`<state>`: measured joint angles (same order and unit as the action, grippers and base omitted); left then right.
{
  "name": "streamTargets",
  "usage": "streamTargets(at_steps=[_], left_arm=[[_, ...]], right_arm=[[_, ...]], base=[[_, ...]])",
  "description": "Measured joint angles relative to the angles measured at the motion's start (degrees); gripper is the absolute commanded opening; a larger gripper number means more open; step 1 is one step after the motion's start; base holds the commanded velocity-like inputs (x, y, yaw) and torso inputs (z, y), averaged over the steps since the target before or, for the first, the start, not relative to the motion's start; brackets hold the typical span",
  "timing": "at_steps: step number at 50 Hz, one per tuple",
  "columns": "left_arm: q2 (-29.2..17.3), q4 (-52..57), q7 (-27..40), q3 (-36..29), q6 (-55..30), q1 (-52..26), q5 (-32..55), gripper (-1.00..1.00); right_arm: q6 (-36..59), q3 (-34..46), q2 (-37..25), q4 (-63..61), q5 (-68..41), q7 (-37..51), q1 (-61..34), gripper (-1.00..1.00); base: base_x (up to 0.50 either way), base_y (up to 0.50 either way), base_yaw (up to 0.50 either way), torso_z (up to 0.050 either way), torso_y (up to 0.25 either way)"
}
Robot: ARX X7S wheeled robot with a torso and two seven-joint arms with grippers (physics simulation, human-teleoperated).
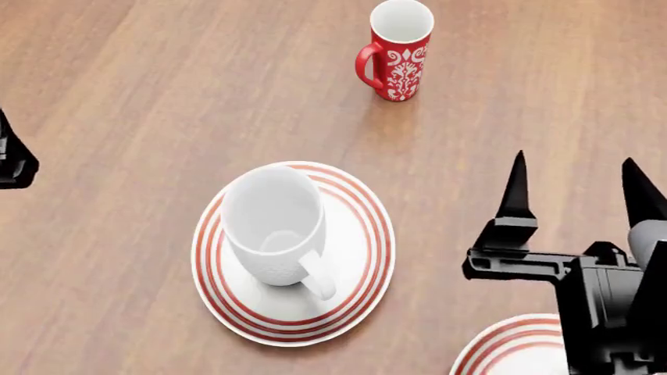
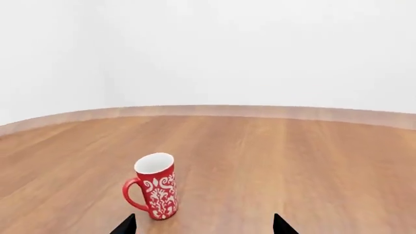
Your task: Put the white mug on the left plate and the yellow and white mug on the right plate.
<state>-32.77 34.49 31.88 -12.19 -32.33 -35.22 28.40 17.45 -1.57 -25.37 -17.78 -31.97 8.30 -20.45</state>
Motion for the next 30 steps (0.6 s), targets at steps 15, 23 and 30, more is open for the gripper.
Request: streamTargets(at_steps=[15, 23, 30], left_arm=[[-3.1, 14.3, 5.9, 8.7, -16.2, -14.2, 13.7, 1.0], [-3.6, 16.6, 6.6, 10.5, -18.2, -16.0, 15.9, 1.0], [-3.9, 17.7, 7.0, 11.2, -19.0, -16.6, 17.1, 1.0]], right_arm=[[10.7, -11.4, -8.3, -29.6, -15.1, 9.3, 5.5, 1.0], [10.3, -15.4, -9.7, -35.7, -16.5, 9.6, 10.1, 1.0], [8.4, -16.6, -9.4, -37.5, -14.5, 8.2, 13.8, 1.0]], base=[[0.0, 0.0, 0.0, 0.0, 0.001], [0.0, 0.0, 0.0, 0.0, 0.0], [0.0, 0.0, 0.0, 0.0, 0.0]])
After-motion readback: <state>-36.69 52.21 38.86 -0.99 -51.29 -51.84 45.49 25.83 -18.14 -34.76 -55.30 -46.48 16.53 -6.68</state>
